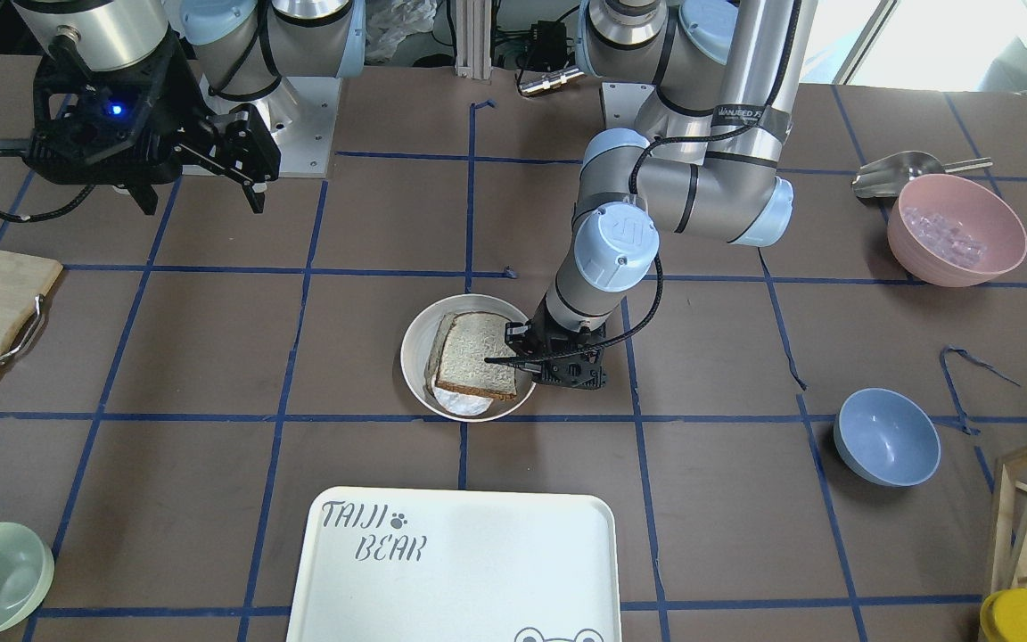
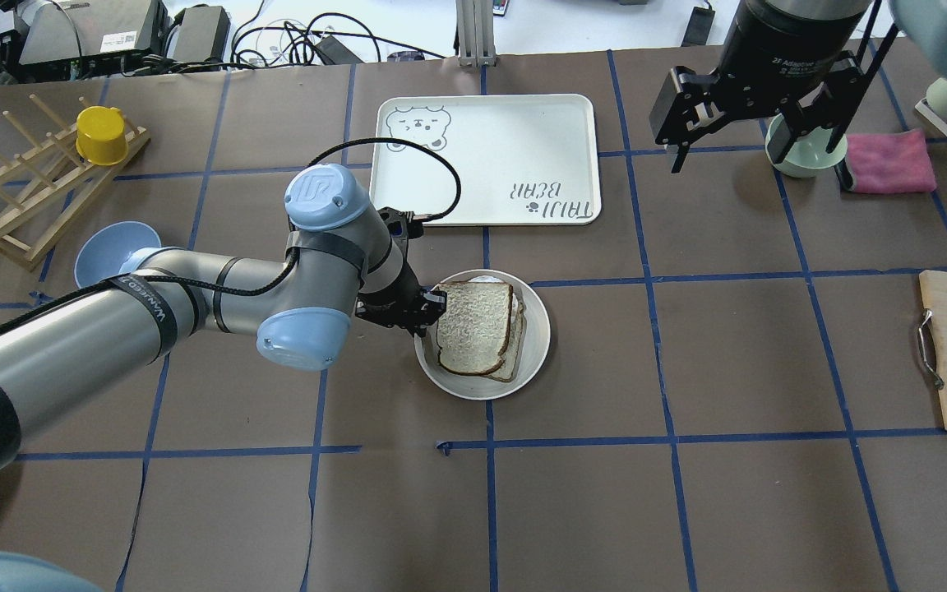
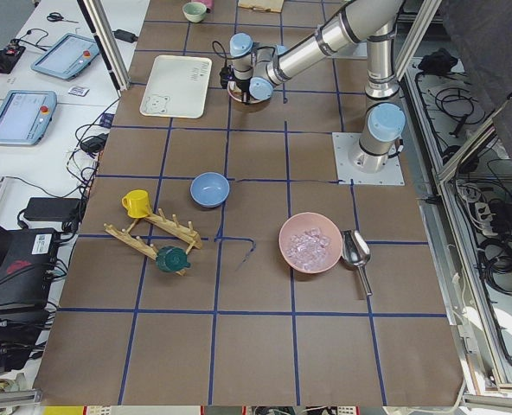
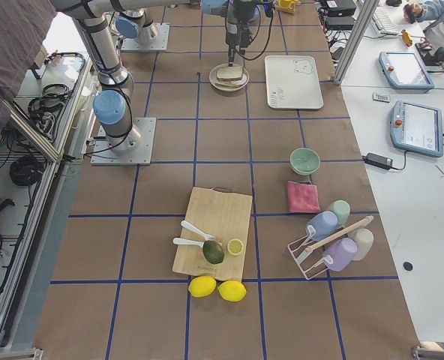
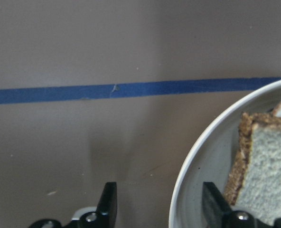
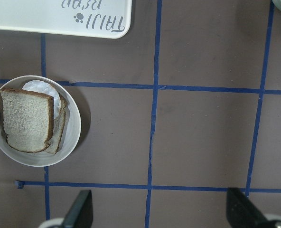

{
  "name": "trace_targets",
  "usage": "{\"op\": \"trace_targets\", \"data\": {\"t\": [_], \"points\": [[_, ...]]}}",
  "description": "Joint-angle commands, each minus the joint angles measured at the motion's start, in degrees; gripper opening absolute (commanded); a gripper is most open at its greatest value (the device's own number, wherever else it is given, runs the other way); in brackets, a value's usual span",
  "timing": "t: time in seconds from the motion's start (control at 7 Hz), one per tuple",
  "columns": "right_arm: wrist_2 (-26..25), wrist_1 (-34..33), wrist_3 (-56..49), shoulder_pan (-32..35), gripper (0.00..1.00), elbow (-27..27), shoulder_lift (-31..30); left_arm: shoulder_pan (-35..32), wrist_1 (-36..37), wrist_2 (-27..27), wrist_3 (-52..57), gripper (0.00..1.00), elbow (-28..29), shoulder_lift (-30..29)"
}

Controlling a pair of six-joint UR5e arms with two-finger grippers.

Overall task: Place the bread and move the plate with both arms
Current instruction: 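Lower the left gripper to the plate rim and grasp it, then slide the plate with the left gripper onto the white tray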

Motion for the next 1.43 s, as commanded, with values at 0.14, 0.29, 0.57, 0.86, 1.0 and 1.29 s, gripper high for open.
{"op": "trace_targets", "data": {"t": [0.14, 0.29, 0.57, 0.86, 1.0, 1.29], "points": [[-0.42, 0.0, -0.02, -0.02, 1.0, 0.03, 0.03, 3.23, -1.85, -4.26, -4.04, 0.0, 1.82, 2.01], [-0.42, 0.0, -0.02, -0.11, 1.0, 0.03, 0.03, 4.03, -3.86, -4.46, -4.14, 0.0, 3.4, 2.28], [-0.42, 0.0, -0.02, -0.11, 1.0, 0.12, 0.03, 4.21, -9.39, -4.63, -4.49, 0.0, 7.09, 3.42], [-0.43, 0.0, -0.02, -0.11, 1.0, 0.12, 0.03, 5.52, -9.77, -6.03, -4.4, 0.0, 11.47, 2.04], [-0.42, 0.0, -0.02, -0.11, 1.0, 0.12, 0.03, 6.83, -10.03, -5.52, -3.88, 0.0, 16.46, 0.02], [0.01, 0.0, 0.15, 0.06, 1.0, 0.12, -0.06, 6.93, -13.11, -6.04, -0.21, 0.0, 26.75, -6.56]]}}
